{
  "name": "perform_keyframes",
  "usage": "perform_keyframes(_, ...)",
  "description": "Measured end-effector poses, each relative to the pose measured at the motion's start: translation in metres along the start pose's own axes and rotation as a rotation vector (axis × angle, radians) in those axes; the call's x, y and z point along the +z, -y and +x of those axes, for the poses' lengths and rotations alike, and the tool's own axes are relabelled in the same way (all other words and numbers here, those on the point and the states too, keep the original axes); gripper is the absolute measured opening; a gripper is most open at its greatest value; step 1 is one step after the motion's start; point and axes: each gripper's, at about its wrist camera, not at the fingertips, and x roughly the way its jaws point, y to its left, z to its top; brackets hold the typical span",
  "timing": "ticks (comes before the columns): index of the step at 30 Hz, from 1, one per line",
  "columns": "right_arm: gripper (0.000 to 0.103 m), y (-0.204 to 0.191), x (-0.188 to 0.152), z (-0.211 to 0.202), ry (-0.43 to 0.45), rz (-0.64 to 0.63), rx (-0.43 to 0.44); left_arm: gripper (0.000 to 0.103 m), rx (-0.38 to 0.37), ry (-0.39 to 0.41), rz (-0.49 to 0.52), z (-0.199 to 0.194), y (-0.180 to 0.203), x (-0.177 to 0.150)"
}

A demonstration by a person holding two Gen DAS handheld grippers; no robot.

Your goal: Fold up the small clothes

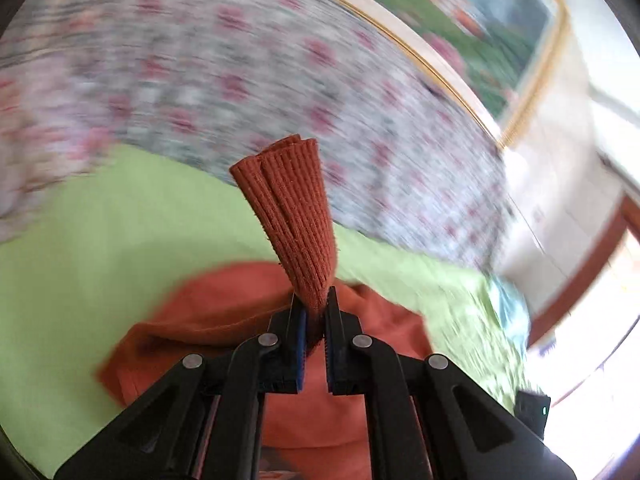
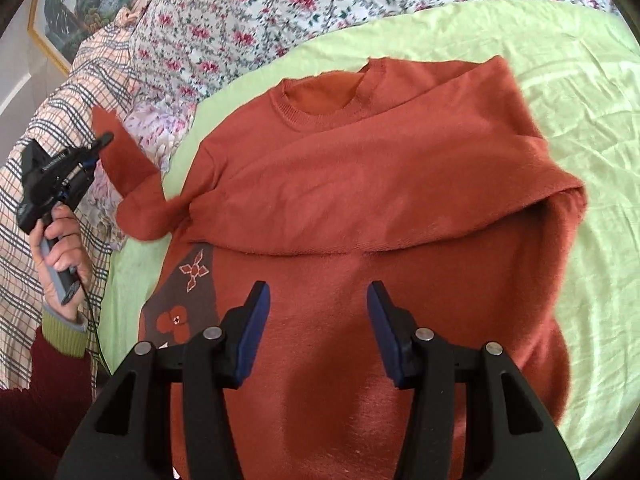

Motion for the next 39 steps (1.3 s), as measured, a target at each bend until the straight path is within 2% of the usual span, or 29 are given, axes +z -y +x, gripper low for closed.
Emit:
perform_keyframes(2,0.052,0.009,0.000,-0.005,0.012,0.028,-0.006,0.005,-0.032,-0.056,0.046,0.033,0.034,-0.016)
perform_keyframes(6,0.052,0.028,0.000,-0.018,0.042,0.077,-0.024,0.005,-0.080,-0.180,0.064,0.104,0.075,-0.049)
perform_keyframes(11,0.052,0.051,-0.001,-0.033,0.078,0.131,-0.059,0.007,-0.073,-0.320,0.125,0.169,0.101,-0.093)
perform_keyframes(14,0.052,0.062,0.000,-0.036,0.093,0.167,-0.071,0.017,-0.057,-0.408,0.146,0.189,0.100,-0.111)
perform_keyframes(15,0.052,0.064,0.001,-0.037,0.098,0.175,-0.070,0.021,-0.066,-0.416,0.148,0.188,0.100,-0.115)
perform_keyframes(17,0.052,0.066,0.004,-0.037,0.105,0.183,-0.066,0.051,-0.072,-0.421,0.161,0.170,0.099,-0.122)
perform_keyframes(18,0.052,0.065,0.006,-0.035,0.106,0.183,-0.065,0.055,-0.064,-0.410,0.174,0.158,0.098,-0.125)
perform_keyframes(22,0.052,0.057,0.019,-0.022,0.103,0.167,-0.045,0.056,-0.023,-0.368,0.207,0.101,0.083,-0.132)
perform_keyframes(24,0.052,0.055,0.026,-0.014,0.098,0.164,-0.036,0.056,0.042,-0.344,0.199,0.072,0.062,-0.134)
perform_keyframes(28,0.052,0.060,0.042,0.005,0.085,0.193,-0.057,0.056,0.291,-0.278,0.153,0.019,0.000,-0.132)
perform_keyframes(29,0.052,0.062,0.046,0.010,0.078,0.198,-0.065,0.056,0.332,-0.270,0.141,0.011,-0.013,-0.133)
perform_keyframes(34,0.053,0.066,0.062,0.034,0.035,0.228,-0.108,0.056,0.485,-0.299,0.080,-0.009,-0.073,-0.138)
perform_keyframes(37,0.052,0.068,0.071,0.050,0.027,0.231,-0.100,0.056,0.507,-0.319,0.059,-0.001,-0.093,-0.141)
perform_keyframes(38,0.047,0.067,0.074,0.054,0.036,0.229,-0.097,0.056,0.510,-0.311,0.061,0.004,-0.093,-0.139)
perform_keyframes(39,0.014,0.066,0.077,0.056,0.038,0.233,-0.082,0.056,0.513,-0.304,0.068,0.009,-0.091,-0.134)
